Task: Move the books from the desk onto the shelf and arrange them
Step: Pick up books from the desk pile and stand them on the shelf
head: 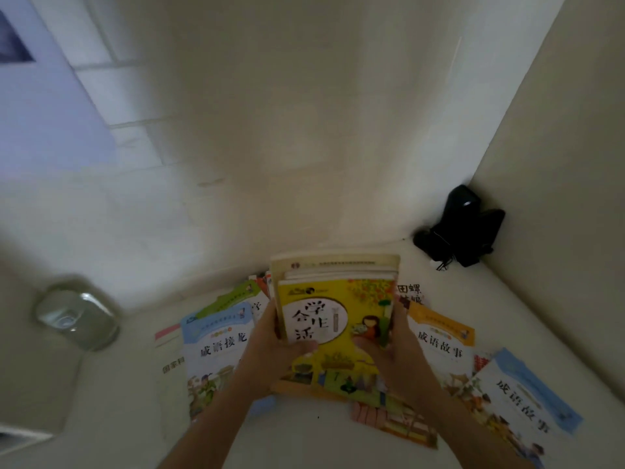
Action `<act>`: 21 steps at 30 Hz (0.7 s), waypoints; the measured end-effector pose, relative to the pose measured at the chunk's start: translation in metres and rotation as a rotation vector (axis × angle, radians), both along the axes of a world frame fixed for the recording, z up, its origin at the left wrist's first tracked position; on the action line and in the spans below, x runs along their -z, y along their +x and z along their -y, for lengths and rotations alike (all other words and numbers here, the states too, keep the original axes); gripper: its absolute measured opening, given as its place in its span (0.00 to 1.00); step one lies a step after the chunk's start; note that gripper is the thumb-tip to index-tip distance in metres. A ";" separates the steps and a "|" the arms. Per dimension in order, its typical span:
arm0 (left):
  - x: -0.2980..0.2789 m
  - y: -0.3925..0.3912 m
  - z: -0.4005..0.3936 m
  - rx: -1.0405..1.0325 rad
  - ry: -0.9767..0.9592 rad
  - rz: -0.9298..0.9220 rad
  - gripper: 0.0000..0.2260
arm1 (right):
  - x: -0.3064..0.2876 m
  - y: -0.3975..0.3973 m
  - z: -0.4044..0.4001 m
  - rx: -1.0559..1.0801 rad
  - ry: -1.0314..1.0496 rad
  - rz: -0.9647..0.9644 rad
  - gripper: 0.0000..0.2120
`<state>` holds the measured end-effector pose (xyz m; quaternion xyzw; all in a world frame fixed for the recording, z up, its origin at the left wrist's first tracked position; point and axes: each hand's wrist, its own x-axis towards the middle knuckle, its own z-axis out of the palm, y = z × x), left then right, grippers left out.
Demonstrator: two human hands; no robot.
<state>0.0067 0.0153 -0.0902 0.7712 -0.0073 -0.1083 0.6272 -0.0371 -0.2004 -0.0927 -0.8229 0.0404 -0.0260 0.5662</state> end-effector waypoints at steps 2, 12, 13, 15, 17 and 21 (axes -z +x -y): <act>-0.028 -0.010 -0.029 -0.054 0.002 0.047 0.27 | -0.027 0.006 -0.020 -0.084 -0.020 0.032 0.28; -0.161 -0.151 -0.215 -0.599 -0.020 0.339 0.25 | -0.169 0.001 -0.213 -0.707 -0.027 0.306 0.24; -0.175 -0.172 -0.230 -0.660 -0.025 0.374 0.27 | -0.186 -0.005 -0.235 -0.785 -0.006 0.329 0.25; -0.206 -0.215 -0.254 -0.802 -0.021 0.468 0.29 | -0.222 -0.023 -0.278 -0.915 0.047 0.383 0.25; -0.236 -0.249 -0.272 -0.909 0.034 0.557 0.27 | -0.255 -0.042 -0.311 -1.013 0.114 0.422 0.25; -0.319 -0.299 -0.313 -1.031 0.104 0.751 0.25 | -0.343 -0.076 -0.363 -1.153 0.181 0.604 0.23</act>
